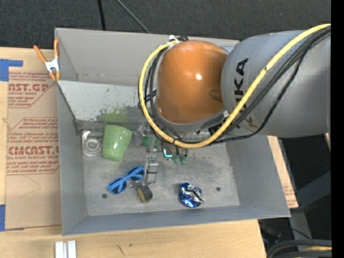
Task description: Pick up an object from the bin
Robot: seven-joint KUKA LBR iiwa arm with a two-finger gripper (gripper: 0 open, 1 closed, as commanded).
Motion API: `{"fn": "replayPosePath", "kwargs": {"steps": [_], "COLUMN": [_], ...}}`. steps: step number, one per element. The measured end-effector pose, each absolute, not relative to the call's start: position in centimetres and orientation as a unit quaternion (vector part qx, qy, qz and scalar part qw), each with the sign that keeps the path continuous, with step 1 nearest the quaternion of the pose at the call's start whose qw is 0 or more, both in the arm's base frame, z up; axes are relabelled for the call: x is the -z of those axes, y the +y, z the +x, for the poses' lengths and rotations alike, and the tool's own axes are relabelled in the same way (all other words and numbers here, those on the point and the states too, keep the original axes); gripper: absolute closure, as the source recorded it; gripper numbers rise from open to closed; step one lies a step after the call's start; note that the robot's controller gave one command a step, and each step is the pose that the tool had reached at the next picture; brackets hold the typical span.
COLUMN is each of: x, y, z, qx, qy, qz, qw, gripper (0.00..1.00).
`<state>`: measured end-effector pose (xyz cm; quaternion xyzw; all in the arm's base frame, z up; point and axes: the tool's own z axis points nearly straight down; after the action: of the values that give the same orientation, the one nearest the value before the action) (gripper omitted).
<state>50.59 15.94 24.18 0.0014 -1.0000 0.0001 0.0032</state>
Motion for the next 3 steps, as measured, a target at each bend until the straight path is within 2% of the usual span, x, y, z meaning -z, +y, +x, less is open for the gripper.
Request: {"fn": "replayPosePath", "kwargs": {"steps": [1, 2, 3], "x": [-8.5, -10.0, -10.7], "y": [14.6, 15.8, 14.6], "z": [54.8, 52.5, 51.5], "qx": [0.000, 0.001, 0.000], "qy": [-0.993, -0.999, -0.999], "qz": [0.122, 0.053, 0.036], "qw": [-0.005, 0.000, 0.000], "gripper": [0.00, 0.00, 0.00]}}
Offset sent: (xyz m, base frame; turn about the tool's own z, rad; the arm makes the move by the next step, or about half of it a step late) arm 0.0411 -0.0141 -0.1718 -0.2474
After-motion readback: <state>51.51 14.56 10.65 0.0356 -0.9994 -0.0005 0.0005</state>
